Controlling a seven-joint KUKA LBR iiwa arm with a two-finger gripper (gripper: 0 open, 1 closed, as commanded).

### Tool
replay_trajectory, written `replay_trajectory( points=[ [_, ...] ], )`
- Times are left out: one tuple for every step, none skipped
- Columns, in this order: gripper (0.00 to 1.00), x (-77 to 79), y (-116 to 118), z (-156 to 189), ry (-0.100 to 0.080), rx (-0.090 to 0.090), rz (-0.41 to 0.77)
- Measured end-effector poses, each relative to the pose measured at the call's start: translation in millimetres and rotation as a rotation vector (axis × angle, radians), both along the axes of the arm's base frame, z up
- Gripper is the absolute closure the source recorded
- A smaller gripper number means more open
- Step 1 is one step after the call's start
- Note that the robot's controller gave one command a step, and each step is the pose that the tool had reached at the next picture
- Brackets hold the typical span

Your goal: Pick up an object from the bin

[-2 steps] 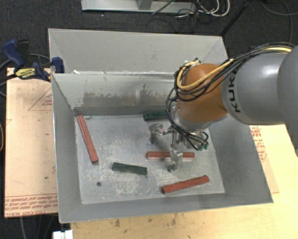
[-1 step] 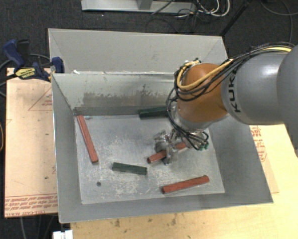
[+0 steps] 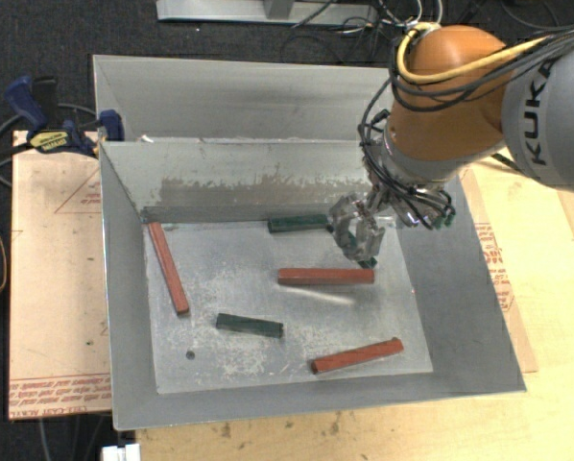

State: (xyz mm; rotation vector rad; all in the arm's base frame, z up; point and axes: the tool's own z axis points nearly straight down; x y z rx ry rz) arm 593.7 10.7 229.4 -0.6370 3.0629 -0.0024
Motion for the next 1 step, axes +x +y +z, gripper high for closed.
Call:
replay_trajectory(
  points=[
    [0.0, -1.8, -0.1, -5.3, 0.01, 0.001, 0.0]
  ],
)
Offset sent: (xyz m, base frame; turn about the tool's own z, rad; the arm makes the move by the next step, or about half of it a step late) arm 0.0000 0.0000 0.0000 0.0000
